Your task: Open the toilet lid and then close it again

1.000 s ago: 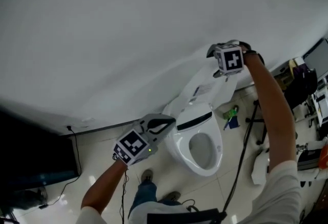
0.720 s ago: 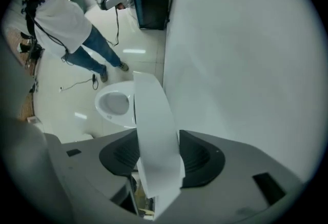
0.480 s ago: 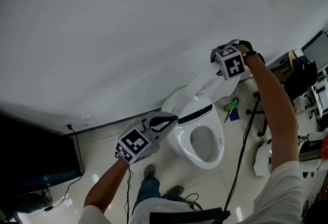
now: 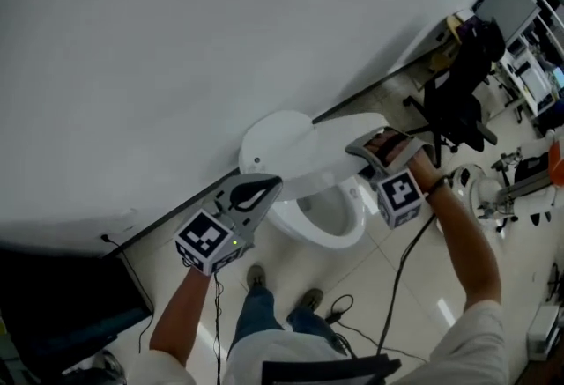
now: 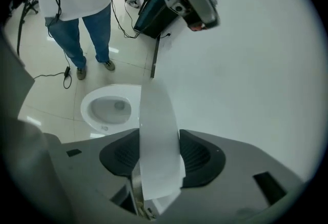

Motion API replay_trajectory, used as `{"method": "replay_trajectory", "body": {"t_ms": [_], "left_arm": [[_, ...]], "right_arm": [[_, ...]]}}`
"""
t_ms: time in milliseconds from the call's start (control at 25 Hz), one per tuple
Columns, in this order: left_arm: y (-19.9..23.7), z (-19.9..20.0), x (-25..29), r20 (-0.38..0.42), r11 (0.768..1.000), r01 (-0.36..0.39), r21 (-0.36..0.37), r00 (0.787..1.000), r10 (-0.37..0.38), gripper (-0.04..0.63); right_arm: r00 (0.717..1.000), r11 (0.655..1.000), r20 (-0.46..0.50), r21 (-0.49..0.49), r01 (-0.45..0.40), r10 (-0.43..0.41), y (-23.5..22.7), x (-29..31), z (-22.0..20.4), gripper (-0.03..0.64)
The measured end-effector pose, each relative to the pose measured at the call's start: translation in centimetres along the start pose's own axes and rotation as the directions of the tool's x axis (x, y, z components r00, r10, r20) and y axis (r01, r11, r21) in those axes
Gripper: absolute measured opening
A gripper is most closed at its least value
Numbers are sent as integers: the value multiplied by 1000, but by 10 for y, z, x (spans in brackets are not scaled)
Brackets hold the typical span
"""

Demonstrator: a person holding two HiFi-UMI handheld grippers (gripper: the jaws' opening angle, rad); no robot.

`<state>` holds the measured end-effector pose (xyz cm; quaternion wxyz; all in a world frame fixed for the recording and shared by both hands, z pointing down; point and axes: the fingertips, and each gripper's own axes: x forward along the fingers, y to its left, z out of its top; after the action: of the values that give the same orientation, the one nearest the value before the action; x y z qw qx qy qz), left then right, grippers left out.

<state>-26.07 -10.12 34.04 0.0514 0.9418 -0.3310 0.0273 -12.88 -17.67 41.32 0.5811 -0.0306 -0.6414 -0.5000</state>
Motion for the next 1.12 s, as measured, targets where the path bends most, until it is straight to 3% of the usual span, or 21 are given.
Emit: {"method": "replay_trajectory", "body": {"t_ms": [160, 320, 520, 840, 1120], "left_arm": [[-39, -13, 31, -15, 1000, 31, -2, 999, -31, 3], [-76, -39, 62, -47, 998, 62, 19, 997, -61, 3], [-110, -93, 95, -94, 998, 69, -5, 993, -69, 3], [-153, -177, 122, -152, 997, 49, -58, 987, -57, 3], [-163, -219, 117, -178, 999, 33, -38, 983, -39, 3]], "right_arm": [[996, 991, -3, 93, 94, -94, 113, -13, 5, 235], [995, 961, 40, 266, 74, -88, 219, -3, 16, 244], [991, 905, 54, 416, 89, -123, 324, 41, 31, 259], [997, 844, 68, 532, -65, 35, 475, 143, 60, 293], [992, 807, 55, 577, -127, 117, 531, 209, 82, 324]]}}
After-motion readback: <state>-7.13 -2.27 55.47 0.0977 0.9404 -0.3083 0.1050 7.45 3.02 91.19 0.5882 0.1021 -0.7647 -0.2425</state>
